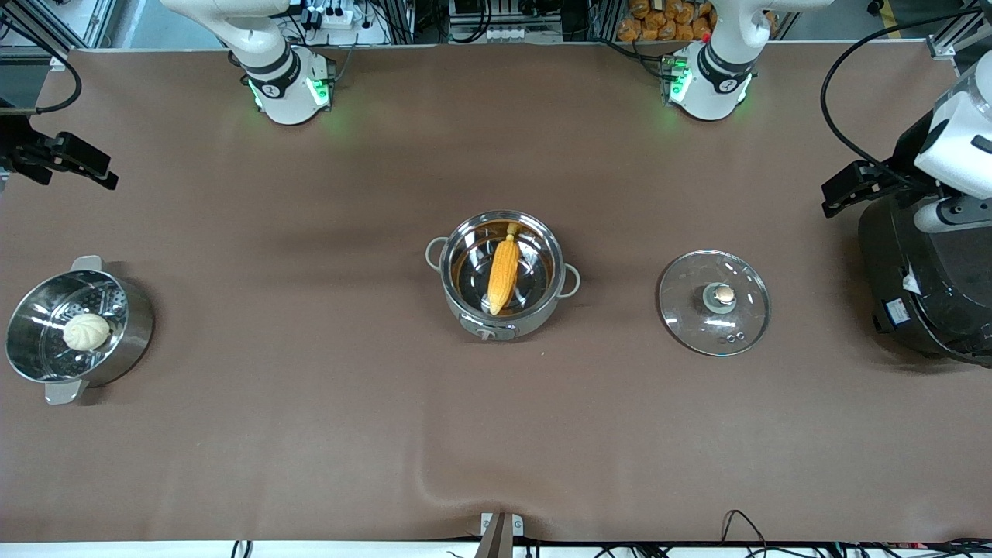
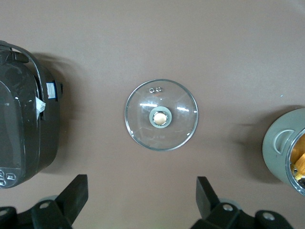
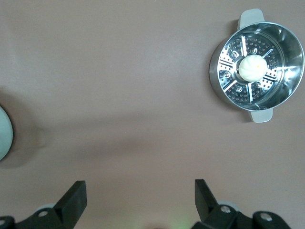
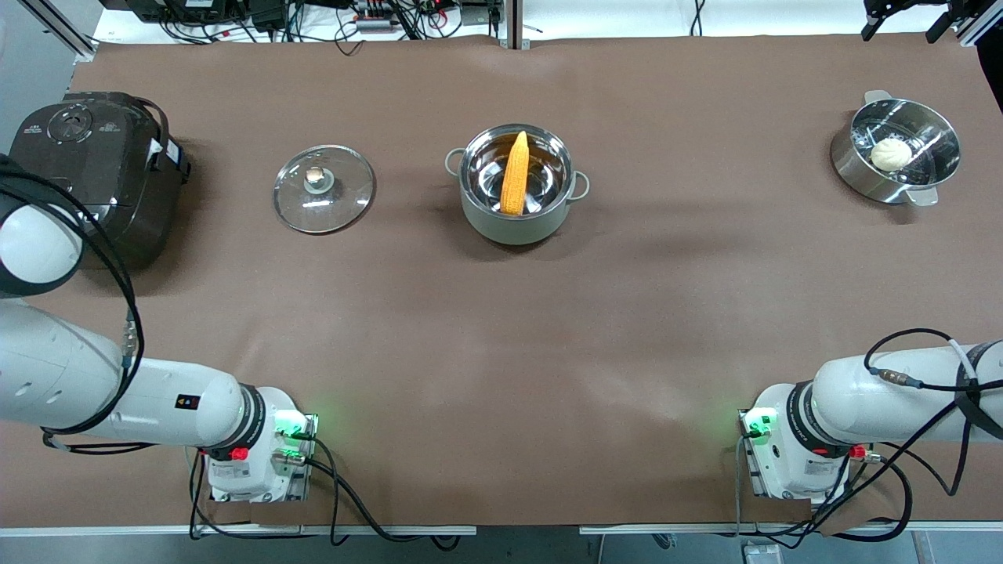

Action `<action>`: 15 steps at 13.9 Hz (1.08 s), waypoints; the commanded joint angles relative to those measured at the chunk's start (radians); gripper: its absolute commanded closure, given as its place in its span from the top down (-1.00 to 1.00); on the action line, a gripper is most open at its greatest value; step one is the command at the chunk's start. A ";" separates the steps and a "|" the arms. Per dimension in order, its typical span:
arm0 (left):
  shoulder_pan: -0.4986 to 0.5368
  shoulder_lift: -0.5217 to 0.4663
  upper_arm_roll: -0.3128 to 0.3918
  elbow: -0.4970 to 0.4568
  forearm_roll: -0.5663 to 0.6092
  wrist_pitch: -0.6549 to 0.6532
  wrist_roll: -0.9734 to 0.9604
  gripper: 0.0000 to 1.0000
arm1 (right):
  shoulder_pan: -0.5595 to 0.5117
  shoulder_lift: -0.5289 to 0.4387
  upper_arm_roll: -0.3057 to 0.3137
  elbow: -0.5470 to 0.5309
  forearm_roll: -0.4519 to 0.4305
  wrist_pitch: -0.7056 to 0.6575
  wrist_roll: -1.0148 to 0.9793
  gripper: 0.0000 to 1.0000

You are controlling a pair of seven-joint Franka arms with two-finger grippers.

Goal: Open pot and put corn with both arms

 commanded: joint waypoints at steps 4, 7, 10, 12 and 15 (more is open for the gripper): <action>0.088 -0.020 -0.053 -0.024 -0.024 -0.013 0.096 1.00 | -0.031 0.007 0.013 0.004 0.018 -0.005 -0.055 1.00; 0.123 -0.018 -0.082 -0.022 -0.022 -0.013 0.099 1.00 | -0.031 0.014 0.013 -0.001 0.018 -0.009 -0.056 1.00; 0.117 -0.017 -0.085 -0.014 -0.015 -0.013 0.095 1.00 | -0.031 0.014 0.013 -0.001 0.020 -0.009 -0.055 1.00; 0.116 -0.017 -0.088 -0.013 -0.013 -0.014 0.095 1.00 | -0.031 0.014 0.013 -0.001 0.018 -0.014 -0.056 1.00; 0.114 -0.017 -0.088 -0.013 -0.018 -0.016 0.093 1.00 | -0.031 0.014 0.013 -0.001 0.020 -0.009 -0.056 1.00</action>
